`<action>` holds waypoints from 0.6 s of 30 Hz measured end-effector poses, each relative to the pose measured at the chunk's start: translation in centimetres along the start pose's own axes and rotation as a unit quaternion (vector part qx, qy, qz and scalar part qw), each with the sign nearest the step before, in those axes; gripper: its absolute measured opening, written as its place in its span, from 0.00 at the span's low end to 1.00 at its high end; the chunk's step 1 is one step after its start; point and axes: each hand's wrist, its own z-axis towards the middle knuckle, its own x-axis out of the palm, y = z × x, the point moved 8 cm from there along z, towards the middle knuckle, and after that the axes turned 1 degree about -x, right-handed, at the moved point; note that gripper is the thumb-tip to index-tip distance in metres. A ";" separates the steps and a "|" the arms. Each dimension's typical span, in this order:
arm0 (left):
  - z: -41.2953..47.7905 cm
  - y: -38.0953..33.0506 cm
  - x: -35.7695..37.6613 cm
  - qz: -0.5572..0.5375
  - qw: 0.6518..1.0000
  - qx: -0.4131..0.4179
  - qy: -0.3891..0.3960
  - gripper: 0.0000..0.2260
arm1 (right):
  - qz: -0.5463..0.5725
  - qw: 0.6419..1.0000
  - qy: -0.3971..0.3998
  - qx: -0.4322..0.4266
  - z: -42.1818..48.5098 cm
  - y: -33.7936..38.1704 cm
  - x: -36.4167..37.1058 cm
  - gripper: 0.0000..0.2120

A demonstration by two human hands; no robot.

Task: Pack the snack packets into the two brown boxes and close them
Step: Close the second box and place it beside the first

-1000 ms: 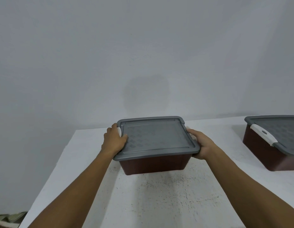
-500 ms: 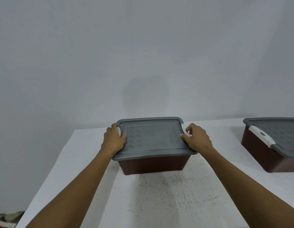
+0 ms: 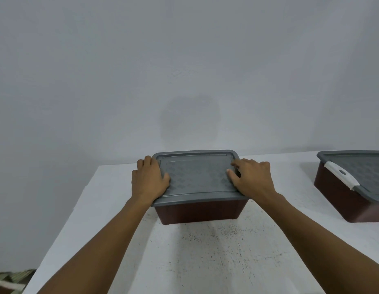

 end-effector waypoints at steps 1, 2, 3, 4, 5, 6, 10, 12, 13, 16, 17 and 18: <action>0.0 -0.3 0.0 0.012 1.000 0.012 -0.001 0.19 | -0.010 1.000 0.003 -0.006 -0.2 0.0 0.1 0.20; 0.0 -0.4 -0.1 0.017 1.000 0.018 -0.003 0.19 | -0.007 1.000 0.003 -0.009 -0.4 -0.1 0.2 0.21; 0.0 -0.5 -0.2 0.016 1.000 0.019 -0.002 0.19 | 0.008 1.000 0.004 -0.005 -0.5 -0.3 0.3 0.21; 0.0 -0.4 -0.2 0.012 1.000 0.017 0.003 0.20 | 0.031 0.999 0.008 0.005 -0.7 -0.6 0.4 0.21; -0.2 -0.3 -0.1 0.011 1.000 0.016 0.012 0.21 | 0.055 0.998 0.016 0.018 -0.9 -0.8 0.6 0.21; -0.4 -0.2 0.2 0.015 0.999 0.015 0.024 0.22 | 0.080 0.996 0.027 0.028 -1.1 -1.1 1.0 0.21; -1.8 0.3 0.6 -0.072 0.997 -0.001 0.042 0.26 | 0.160 0.987 0.022 0.019 -2.2 -0.6 2.0 0.29; -2.8 0.2 0.0 -0.164 0.986 0.007 0.003 0.25 | 0.204 0.979 -0.011 0.001 -2.8 -0.5 1.8 0.32; -3.5 0.0 -0.1 -0.176 0.984 0.024 -0.014 0.25 | 0.225 0.974 -0.023 -0.013 -3.2 -0.5 1.8 0.32; -5.1 -0.4 -0.2 -0.175 0.982 0.057 -0.047 0.25 | 0.250 0.966 -0.049 -0.037 -3.6 -0.6 1.7 0.31; -5.0 -0.3 -0.3 -0.177 0.981 0.056 -0.060 0.25 | 0.245 0.967 -0.061 -0.044 -3.4 -0.6 1.7 0.29; -4.9 -0.3 -0.3 -0.178 0.980 0.056 -0.074 0.23 | 0.235 0.967 -0.079 -0.056 -3.3 -0.6 1.6 0.26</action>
